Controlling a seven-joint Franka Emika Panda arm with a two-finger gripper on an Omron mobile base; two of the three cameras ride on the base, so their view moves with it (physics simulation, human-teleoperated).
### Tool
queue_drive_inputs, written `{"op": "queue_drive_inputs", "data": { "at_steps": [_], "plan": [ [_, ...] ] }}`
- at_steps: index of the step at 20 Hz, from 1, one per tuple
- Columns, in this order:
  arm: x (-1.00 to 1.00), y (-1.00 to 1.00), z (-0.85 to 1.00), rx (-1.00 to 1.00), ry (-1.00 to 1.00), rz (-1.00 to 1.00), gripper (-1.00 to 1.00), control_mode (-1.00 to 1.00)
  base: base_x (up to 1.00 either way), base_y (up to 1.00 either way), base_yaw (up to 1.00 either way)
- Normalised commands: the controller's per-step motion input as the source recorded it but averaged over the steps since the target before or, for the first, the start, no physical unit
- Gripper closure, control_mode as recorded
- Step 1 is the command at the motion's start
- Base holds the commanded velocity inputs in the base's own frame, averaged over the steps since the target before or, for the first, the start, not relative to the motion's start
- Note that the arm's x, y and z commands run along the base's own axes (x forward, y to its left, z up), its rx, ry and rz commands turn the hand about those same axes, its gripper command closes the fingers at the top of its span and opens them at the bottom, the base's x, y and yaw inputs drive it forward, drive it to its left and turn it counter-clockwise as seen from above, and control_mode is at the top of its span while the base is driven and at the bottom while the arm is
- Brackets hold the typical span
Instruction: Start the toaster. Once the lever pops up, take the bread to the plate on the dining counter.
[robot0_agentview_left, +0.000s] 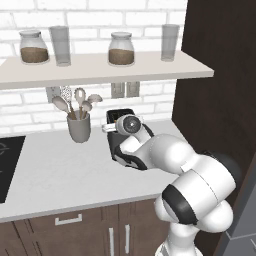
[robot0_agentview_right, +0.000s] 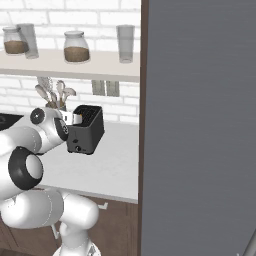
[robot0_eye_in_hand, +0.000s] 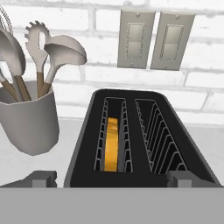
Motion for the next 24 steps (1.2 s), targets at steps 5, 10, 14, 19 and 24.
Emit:
{"op": "queue_drive_inputs", "data": {
  "at_steps": [5, 10, 14, 19, 24],
  "plan": [
    [0.0, 0.0, 0.0, 0.0, 0.0, 0.0, -1.0, -1.0, 0.0, 0.0, 0.0],
    [0.0, 0.0, 0.0, 0.0, 0.0, 0.0, -1.0, -1.0, 0.0, 0.0, 0.0],
    [0.0, 0.0, 0.0, 0.0, 0.0, 0.0, -1.0, -1.0, 0.0, 0.0, 0.0],
    [0.0, 0.0, 0.0, 0.0, 0.0, 0.0, -1.0, -1.0, 0.0, 0.0, 0.0],
    [0.0, 0.0, 0.0, 0.0, 0.0, 0.0, -1.0, -1.0, 0.0, 0.0, 0.0]
  ]
}}
